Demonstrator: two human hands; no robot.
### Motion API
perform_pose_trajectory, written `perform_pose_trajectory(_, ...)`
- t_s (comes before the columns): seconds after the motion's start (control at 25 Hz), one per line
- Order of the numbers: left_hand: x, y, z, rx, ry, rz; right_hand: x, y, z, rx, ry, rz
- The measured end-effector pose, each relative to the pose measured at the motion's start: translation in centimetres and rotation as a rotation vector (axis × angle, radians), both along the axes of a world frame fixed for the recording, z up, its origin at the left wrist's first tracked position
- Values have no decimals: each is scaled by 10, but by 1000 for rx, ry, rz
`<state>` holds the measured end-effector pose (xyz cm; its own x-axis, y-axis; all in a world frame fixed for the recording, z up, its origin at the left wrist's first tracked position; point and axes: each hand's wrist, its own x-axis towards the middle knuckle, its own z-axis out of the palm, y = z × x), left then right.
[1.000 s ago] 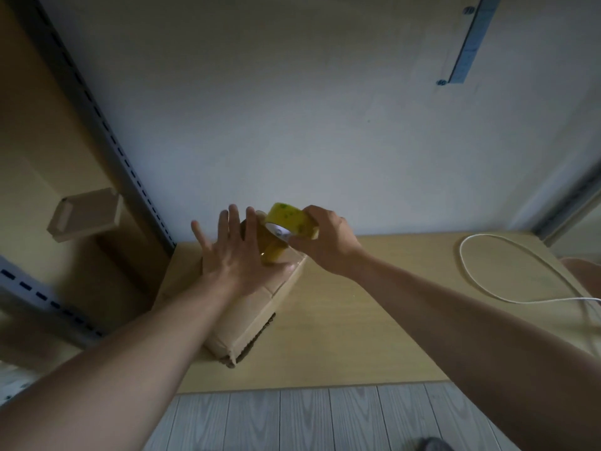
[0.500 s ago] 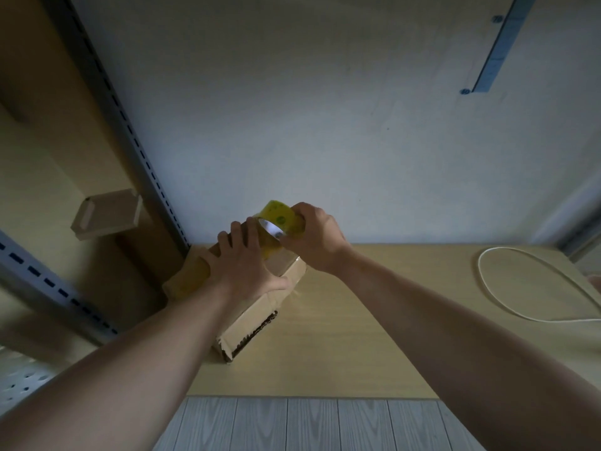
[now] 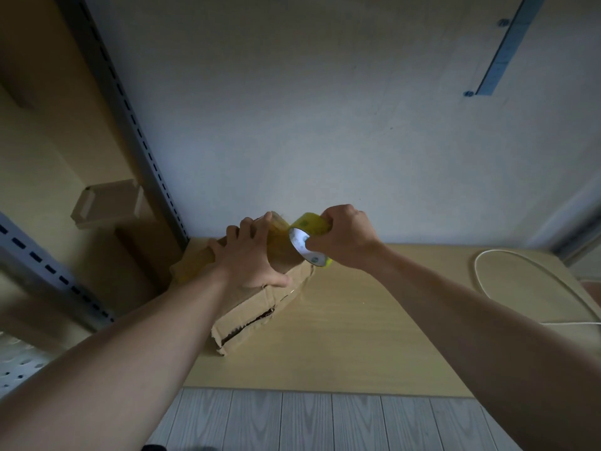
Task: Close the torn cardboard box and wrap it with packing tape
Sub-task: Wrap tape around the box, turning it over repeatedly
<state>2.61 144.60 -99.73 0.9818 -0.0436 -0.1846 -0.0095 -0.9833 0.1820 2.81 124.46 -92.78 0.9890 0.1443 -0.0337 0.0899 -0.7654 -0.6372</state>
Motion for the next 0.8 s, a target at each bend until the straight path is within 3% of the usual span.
perform_pose_trajectory(0.28,5,2,10,-41,97,-6,-24,-31,-13,-89,146,-25)
perform_pose_trajectory(0.8,0,2,12,-9,92,-45,-41,-29,-37,-84,181,-116)
